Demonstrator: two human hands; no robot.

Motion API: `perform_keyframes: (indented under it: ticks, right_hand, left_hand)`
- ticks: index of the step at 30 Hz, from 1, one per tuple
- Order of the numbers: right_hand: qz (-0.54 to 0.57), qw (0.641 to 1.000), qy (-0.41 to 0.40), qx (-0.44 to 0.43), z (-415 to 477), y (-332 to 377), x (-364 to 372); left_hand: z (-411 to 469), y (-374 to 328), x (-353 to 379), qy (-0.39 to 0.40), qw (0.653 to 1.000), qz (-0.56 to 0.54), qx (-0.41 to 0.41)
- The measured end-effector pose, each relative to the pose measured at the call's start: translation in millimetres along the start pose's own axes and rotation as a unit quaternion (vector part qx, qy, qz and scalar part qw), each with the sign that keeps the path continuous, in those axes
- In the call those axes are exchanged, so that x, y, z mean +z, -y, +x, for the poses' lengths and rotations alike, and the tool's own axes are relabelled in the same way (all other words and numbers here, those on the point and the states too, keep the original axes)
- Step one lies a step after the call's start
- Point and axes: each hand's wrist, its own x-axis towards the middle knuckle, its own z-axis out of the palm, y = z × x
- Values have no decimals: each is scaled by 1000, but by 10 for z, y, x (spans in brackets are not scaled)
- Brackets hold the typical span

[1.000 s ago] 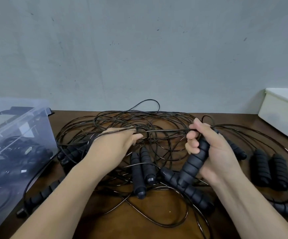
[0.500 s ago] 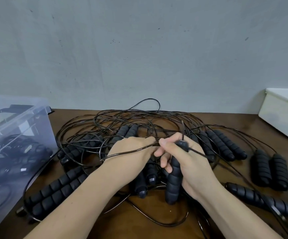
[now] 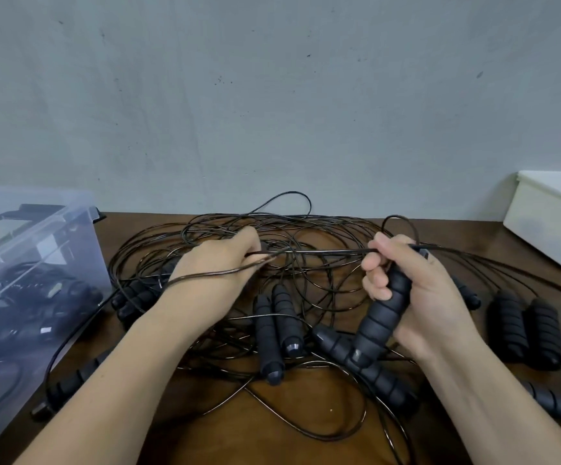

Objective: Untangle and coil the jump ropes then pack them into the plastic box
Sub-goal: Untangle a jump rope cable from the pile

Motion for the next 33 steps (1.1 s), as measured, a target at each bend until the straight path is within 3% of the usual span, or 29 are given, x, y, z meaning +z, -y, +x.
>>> perform_keyframes:
  ticks: [4, 7, 14, 17, 23, 33]
  right_hand:
    - [24, 1000, -16, -7, 29, -15, -20]
    - [-25, 1000, -12, -9, -3, -81, 34]
    - [-148, 986, 74, -5, -173, -336, 180]
    - [-177, 982, 60, -28, -184, -385, 193]
    - [-154, 988, 24, -6, -178, -301, 200]
    - [-41, 998, -36, 4, -44, -32, 49]
  left_hand:
    - [-10, -83, -104, -16, 1000, 14, 13]
    - [-103, -237, -36, 29, 998, 39, 48]
    - [-203, -375, 243, 40, 987, 69, 139]
    - [-137, -325, 233, 58, 987, 86, 119]
    - [-94, -274, 159, 24, 988, 78, 129]
    - [80, 75, -63, -9, 997, 61, 35]
